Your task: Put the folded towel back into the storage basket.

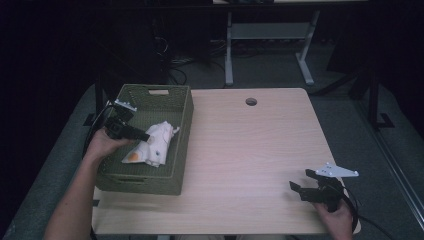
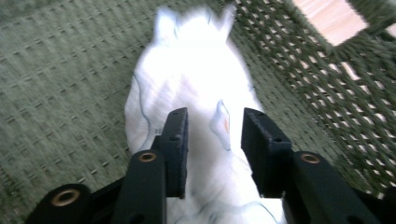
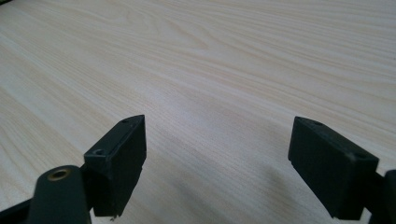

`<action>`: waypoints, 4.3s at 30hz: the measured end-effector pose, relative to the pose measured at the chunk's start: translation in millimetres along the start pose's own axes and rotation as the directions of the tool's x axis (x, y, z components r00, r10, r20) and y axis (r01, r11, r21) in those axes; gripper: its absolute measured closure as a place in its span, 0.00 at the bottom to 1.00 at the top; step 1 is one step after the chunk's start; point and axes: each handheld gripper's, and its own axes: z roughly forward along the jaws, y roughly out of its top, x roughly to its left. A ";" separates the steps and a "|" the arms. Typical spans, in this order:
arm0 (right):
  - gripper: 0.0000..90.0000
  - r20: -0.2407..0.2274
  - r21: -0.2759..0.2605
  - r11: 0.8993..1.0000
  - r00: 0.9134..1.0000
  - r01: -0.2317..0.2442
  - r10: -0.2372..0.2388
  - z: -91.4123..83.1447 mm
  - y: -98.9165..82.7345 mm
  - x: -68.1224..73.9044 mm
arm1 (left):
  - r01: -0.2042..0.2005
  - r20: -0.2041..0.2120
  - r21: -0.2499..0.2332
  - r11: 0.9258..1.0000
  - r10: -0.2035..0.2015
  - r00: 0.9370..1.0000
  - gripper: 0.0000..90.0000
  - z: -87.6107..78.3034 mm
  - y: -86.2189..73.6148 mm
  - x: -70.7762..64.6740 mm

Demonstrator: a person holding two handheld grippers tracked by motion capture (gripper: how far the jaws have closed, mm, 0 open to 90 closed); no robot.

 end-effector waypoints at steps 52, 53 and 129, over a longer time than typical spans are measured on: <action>0.21 -0.009 -0.003 1.000 1.000 0.011 -0.011 2.2 1.8 2.4 | 0.035 0.066 0.230 0.972 -0.052 0.996 0.76 38.3 3.6 -11.0; 0.21 -0.010 -0.004 1.000 1.000 0.009 -0.009 2.1 1.9 2.5 | 0.028 0.073 0.241 0.970 -0.047 0.996 0.75 41.4 4.3 -13.8; 0.20 -0.050 -0.013 0.997 0.996 0.079 -0.079 7.6 9.4 7.8 | 0.020 0.121 -0.109 0.994 -0.007 0.993 0.64 -17.2 26.0 -98.7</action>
